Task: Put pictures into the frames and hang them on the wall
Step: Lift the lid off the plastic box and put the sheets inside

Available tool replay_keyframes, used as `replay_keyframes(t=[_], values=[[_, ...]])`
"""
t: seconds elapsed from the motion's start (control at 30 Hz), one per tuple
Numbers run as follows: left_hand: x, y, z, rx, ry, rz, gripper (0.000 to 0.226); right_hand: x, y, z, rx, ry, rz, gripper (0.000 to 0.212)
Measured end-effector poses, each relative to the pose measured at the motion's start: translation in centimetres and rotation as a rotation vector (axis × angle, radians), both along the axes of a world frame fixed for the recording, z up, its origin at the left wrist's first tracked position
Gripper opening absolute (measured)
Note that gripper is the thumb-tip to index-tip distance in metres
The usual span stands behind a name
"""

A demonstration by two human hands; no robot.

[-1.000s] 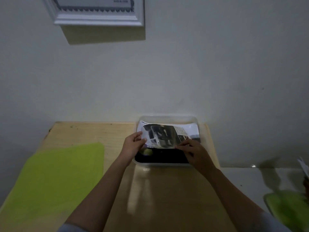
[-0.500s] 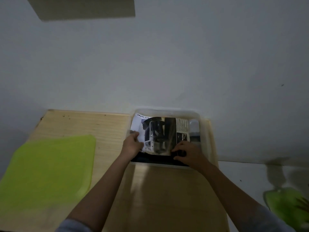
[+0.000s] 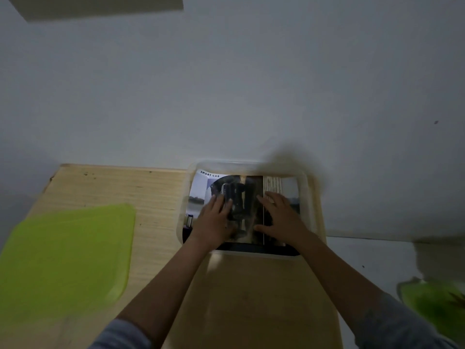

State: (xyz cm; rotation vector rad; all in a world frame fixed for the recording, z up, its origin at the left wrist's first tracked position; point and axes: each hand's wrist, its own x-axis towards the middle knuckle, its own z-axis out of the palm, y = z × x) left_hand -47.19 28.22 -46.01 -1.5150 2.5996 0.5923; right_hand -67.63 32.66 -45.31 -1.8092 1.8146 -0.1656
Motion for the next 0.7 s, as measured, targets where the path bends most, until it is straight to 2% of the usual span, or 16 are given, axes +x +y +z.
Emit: replay_keyframes(t=[0.13, 0.33, 0.4, 0.47, 0.53, 0.63, 0.7], values=[[-0.5, 0.1, -0.8, 0.064, -0.115, -0.037, 0.077, 0.8, 0.5, -1.0, 0.085, 0.133, 0.005, 0.089], [-0.6, -0.3, -0.4, 0.092, -0.144, -0.043, 0.076, 1.1, 0.1, -0.7, 0.105, 0.1, -0.048, 0.091], [-0.3, -0.7, 0.3, 0.096, -0.063, -0.072, 0.07, 1.4, -0.2, 0.0, 0.142, 0.086, -0.06, 0.088], [0.3, -1.1, 1.8, 0.1, 0.103, -0.063, 0.062, 2.1, -0.7, 1.0, 0.145, 0.042, -0.084, 0.078], [1.6, -1.5, 3.9, 0.066, 0.232, -0.018, 0.059, 3.4, -1.5, 1.9, 0.07, 0.037, -0.098, 0.066], [6.5, -1.7, 6.6, -0.015, 0.369, 0.108, 0.053, 7.7, -3.0, 4.2, -0.019, 0.005, -0.095, 0.06], [10.0, -1.9, 7.1, -0.085, 0.38, 0.175, 0.053, 10.7, -3.9, 5.5, -0.113, -0.073, -0.092, 0.048]])
